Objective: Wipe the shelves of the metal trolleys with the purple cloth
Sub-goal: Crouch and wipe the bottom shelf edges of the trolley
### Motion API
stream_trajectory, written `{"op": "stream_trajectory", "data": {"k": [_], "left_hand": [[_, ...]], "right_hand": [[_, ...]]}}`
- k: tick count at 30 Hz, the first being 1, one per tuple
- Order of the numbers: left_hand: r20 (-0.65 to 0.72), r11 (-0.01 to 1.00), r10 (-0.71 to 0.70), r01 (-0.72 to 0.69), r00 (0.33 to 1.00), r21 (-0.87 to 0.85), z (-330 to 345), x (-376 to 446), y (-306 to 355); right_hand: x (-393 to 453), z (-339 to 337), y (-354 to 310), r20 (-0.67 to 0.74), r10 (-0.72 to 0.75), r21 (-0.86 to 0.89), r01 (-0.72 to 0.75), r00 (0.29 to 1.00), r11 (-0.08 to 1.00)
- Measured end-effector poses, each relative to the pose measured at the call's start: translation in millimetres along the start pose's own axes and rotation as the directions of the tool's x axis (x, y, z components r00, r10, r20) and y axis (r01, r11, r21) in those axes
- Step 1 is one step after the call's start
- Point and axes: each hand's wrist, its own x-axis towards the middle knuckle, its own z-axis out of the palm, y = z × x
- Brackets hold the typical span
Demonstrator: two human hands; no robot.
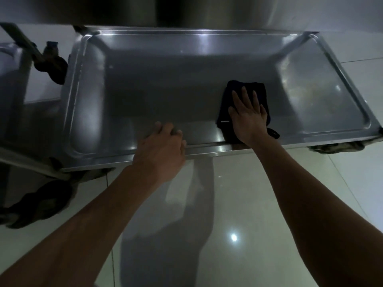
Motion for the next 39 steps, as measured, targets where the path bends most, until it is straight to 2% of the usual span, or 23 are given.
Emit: {"op": "stream_trajectory", "data": {"k": [2, 4, 8, 12, 18, 22, 26, 32, 37, 39], "left_hand": [[0.008, 0.996, 0.013, -0.012, 1.0, -0.09, -2, -2, -8], [-0.029, 0.986, -0.042, 0.036, 0.999, -0.165, -10, -13, -24], [-0.195, 0.972, -0.212, 0.187, 0.958, -0.141, -28, -56, -74], [-0.167, 0.944, -0.323, 0.303, 0.932, -0.135, -28, -86, -111], [-0.181, 0.973, -0.226, 0.214, 0.957, -0.084, -25, -94, -130], [-0.043, 0.984, -0.162, 0.164, 0.986, 0.073, -26, -104, -132], [0.004, 0.983, -0.181, 0.18, 0.984, 0.039, -14, -108, -133], [0.002, 0.982, -0.176, 0.175, 0.984, 0.071, -12, -105, -137], [0.01, 0.982, -0.165, 0.163, 0.986, 0.092, -11, -104, -135], [0.012, 0.982, -0.161, 0.158, 0.987, 0.103, -10, -106, -132]], "right_hand": [[-3, 7, -25, -0.002, -0.043, 0.0, 0.043, 0.999, 0.999], [-4, 13, -51, -0.009, -0.086, 0.015, 0.086, 0.996, 0.996], [-8, 24, -98, -0.023, -0.15, 0.104, 0.151, 0.988, 0.983], [-11, 39, -151, -0.031, -0.199, 0.178, 0.202, 0.979, 0.963], [-10, 64, -226, 0.012, -0.381, 0.057, 0.38, 0.924, 0.923], [-6, 81, -286, 0.093, -0.5, 0.075, 0.495, 0.861, 0.866], [1, 97, -336, 0.17, -0.591, 0.109, 0.581, 0.789, 0.807], [12, 104, -342, 0.105, -0.606, 0.053, 0.604, 0.788, 0.795], [46, 91, -329, 0.231, -0.588, -0.077, 0.617, 0.775, 0.783], [43, 82, -314, 0.218, -0.567, -0.039, 0.588, 0.794, 0.808]]}}
